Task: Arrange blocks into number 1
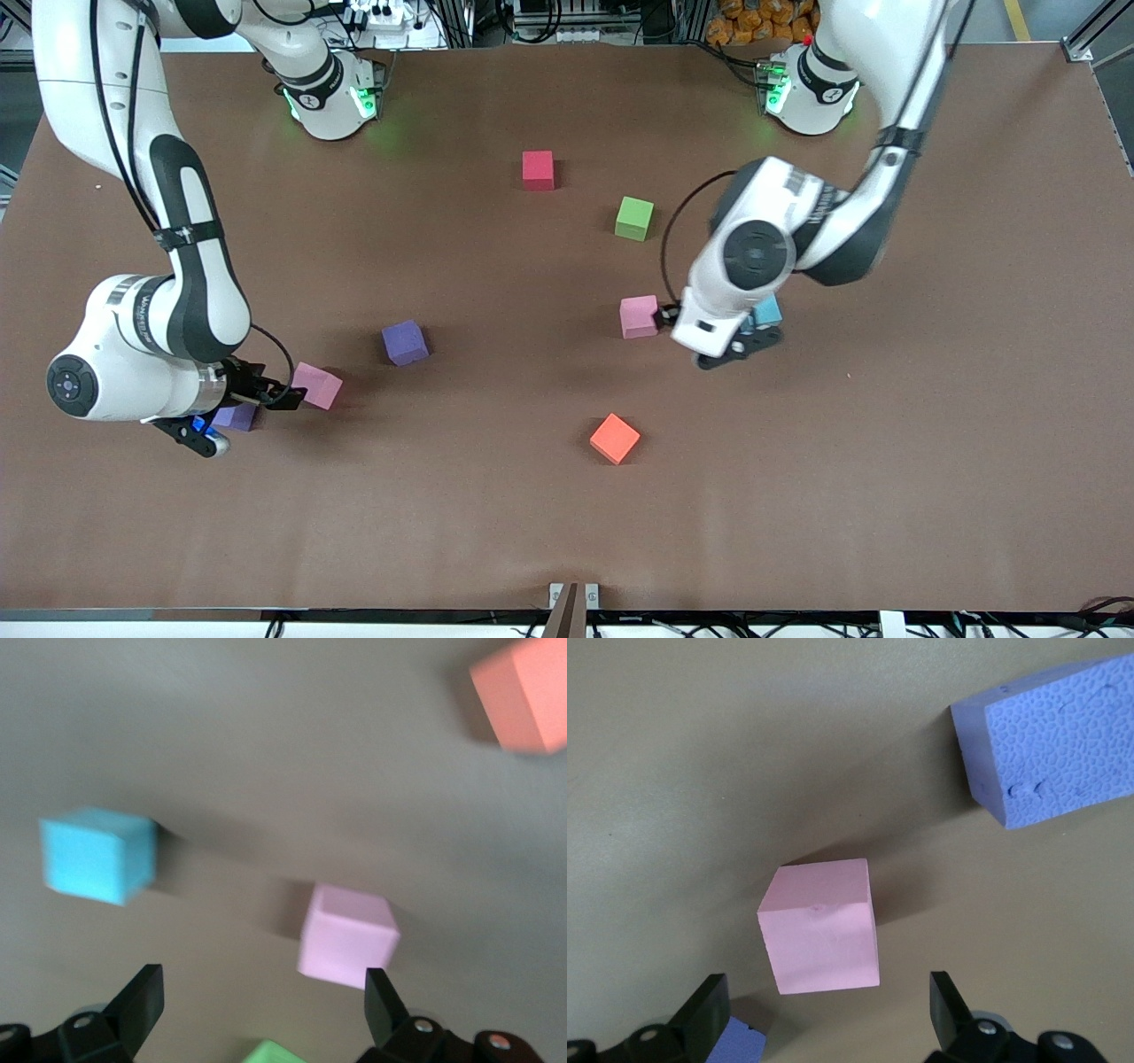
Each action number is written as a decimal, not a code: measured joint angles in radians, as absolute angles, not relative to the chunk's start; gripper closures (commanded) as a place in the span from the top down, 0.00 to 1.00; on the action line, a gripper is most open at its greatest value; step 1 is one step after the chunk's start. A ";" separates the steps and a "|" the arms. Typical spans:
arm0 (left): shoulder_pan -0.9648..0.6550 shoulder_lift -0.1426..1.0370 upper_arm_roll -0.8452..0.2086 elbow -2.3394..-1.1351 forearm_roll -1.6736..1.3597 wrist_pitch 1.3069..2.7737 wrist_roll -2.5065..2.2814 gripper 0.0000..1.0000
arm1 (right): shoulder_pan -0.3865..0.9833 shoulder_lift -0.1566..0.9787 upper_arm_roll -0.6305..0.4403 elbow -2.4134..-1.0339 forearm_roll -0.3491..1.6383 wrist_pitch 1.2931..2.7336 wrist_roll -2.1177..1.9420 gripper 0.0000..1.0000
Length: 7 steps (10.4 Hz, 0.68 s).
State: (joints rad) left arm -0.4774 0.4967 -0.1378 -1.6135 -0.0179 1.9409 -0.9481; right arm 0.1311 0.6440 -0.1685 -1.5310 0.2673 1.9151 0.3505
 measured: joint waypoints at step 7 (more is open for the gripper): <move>-0.927 0.580 -0.153 -1.612 -0.050 2.033 -1.189 1.00 | 0.253 0.754 -0.347 -1.495 0.472 1.926 0.225 1.00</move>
State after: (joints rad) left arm -0.9270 0.5797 -0.1529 -1.6118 -0.0497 2.0333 -1.1891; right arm 0.2532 0.7538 -0.3471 -1.4946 0.4719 1.9259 0.2249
